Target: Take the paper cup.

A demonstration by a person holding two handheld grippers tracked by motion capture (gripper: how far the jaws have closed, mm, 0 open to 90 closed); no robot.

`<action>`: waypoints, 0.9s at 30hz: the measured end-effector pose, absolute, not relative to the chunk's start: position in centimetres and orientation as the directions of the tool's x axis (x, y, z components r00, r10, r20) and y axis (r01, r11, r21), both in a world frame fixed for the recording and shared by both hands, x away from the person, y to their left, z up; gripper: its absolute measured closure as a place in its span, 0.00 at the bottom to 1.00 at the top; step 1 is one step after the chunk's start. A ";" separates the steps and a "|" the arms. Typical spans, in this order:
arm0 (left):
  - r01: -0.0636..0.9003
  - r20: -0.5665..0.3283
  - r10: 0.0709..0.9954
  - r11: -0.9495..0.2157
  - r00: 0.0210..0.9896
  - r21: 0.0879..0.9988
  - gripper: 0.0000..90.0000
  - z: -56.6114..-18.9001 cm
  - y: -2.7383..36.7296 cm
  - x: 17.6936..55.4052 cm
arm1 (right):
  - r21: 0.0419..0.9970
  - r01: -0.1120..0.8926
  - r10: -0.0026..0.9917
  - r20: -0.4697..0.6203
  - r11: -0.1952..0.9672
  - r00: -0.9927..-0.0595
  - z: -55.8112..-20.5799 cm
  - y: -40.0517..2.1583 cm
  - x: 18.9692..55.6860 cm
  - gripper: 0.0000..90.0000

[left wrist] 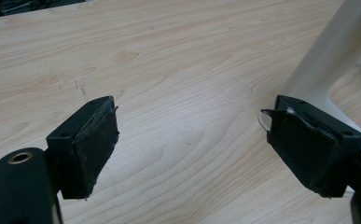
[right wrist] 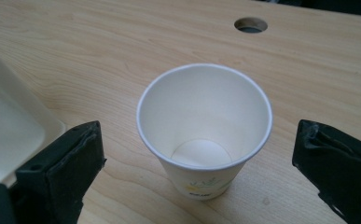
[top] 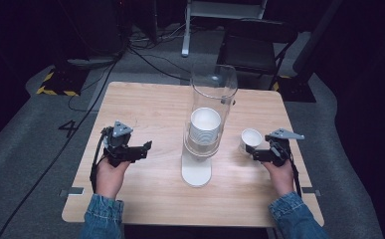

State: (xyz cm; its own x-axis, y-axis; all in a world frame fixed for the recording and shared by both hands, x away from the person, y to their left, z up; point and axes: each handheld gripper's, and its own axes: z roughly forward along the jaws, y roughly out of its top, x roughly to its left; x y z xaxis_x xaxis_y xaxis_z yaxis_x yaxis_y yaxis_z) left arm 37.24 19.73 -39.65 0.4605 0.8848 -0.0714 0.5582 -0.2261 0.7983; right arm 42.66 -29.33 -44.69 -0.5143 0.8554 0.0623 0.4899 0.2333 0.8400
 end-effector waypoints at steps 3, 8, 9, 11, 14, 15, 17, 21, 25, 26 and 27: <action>0.559 -0.069 0.885 -0.229 0.461 0.797 0.18 -39.6 19.8 37.0 | 0.858 0.460 0.847 0.058 0.228 -0.529 -43.1 -29.7 41.8 0.03; 0.571 -0.083 0.873 -0.239 0.480 0.785 0.18 -39.5 20.0 36.5 | 0.889 0.414 0.822 0.083 0.194 -0.563 -40.7 -29.9 40.7 0.03; 0.572 -0.082 0.871 -0.244 0.484 0.783 0.18 -39.5 20.0 36.3 | 0.891 0.411 0.816 0.089 0.191 -0.571 -40.4 -29.9 40.5 0.03; 0.577 -0.081 0.865 -0.257 0.494 0.775 0.17 -39.5 19.9 36.1 | 0.896 0.399 0.799 0.092 0.194 -0.595 -39.7 -29.6 40.1 0.03; 0.572 -0.072 0.860 -0.270 0.504 0.774 0.18 -39.5 19.8 35.7 | 0.901 0.378 0.768 0.084 0.214 -0.634 -39.1 -28.8 39.5 0.03; 0.571 -0.070 0.859 -0.274 0.507 0.774 0.17 -39.4 19.8 35.5 | 0.899 0.378 0.759 0.084 0.222 -0.646 -38.9 -28.4 39.3 0.03; 0.569 -0.068 0.858 -0.277 0.510 0.774 0.17 -39.3 19.9 35.3 | 0.898 0.368 0.736 0.080 0.239 -0.672 -38.7 -27.6 38.9 0.03; 0.570 -0.065 0.857 -0.281 0.511 0.772 0.17 -39.3 19.8 35.1 | 0.892 0.353 0.688 0.070 0.280 -0.722 -38.6 -25.7 38.4 0.04; 0.569 -0.070 0.847 -0.290 0.527 0.770 0.17 -39.5 19.5 35.2 | 0.881 0.342 0.645 0.057 0.326 -0.762 -38.5 -24.2 37.8 0.06; 0.570 -0.071 0.845 -0.293 0.530 0.768 0.17 -39.5 19.4 35.2 | 0.880 0.341 0.640 0.056 0.332 -0.766 -38.5 -24.0 37.7 0.06; 0.568 -0.072 0.842 -0.295 0.535 0.769 0.17 -39.5 19.4 35.3 | 0.879 0.337 0.634 0.052 0.338 -0.771 -38.6 -23.8 37.6 0.06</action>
State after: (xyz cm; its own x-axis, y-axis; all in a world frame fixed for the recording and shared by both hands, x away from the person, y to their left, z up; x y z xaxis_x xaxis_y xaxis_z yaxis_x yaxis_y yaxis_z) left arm 35.27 19.39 -39.52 0.5347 0.8420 -0.0716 0.5675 -0.2951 0.7687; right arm 37.65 -23.84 -38.57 -0.7714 0.6342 0.0524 0.3373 0.3377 0.8787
